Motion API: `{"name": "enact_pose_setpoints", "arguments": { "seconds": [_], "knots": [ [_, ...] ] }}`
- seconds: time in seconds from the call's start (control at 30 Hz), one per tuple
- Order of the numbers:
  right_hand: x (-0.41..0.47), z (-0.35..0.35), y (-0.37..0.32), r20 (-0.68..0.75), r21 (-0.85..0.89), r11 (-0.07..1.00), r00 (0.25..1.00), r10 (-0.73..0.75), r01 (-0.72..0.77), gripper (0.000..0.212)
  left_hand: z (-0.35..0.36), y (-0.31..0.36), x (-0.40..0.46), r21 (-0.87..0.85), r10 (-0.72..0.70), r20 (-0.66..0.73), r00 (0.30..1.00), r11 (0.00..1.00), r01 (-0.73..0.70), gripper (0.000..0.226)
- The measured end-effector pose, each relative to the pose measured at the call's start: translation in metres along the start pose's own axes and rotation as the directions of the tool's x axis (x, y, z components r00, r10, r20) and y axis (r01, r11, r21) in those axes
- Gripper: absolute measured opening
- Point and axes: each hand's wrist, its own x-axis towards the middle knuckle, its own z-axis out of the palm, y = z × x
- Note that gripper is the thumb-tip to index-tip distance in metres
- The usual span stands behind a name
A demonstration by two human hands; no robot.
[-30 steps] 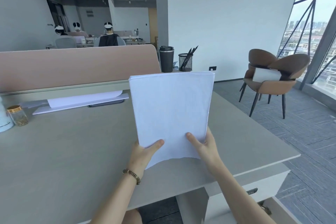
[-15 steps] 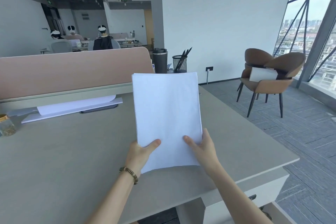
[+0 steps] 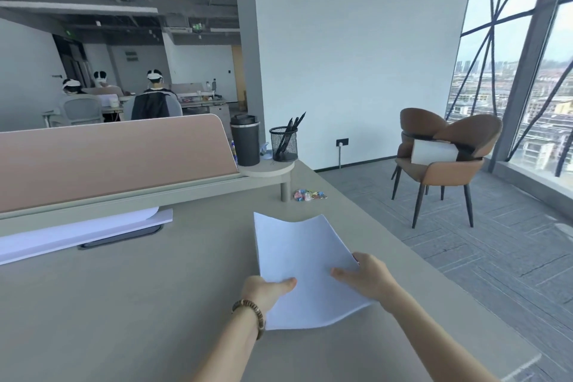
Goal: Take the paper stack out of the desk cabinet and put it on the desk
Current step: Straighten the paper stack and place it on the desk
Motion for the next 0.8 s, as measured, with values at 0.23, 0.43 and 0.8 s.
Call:
{"name": "enact_pose_setpoints", "arguments": {
  "seconds": [0.23,0.43,0.8],
  "knots": [
    [0.065,-0.016,0.007,-0.058,-0.147,0.989,0.998,-0.007,-0.001,0.038,0.034,0.026,0.047,0.196,0.091,-0.14,0.986,0.979,-0.062,0.036],
    [0.102,-0.023,0.008,-0.07,-0.308,0.951,0.997,-0.037,0.014,0.046,0.048,0.029,0.072,0.516,0.24,-0.19,0.952,0.849,-0.111,0.041],
    [0.137,-0.026,0.012,-0.099,-0.518,0.855,0.99,-0.098,0.033,0.056,0.065,0.02,0.116,0.829,0.455,-0.244,0.857,0.556,-0.059,0.057]
  ]
}}
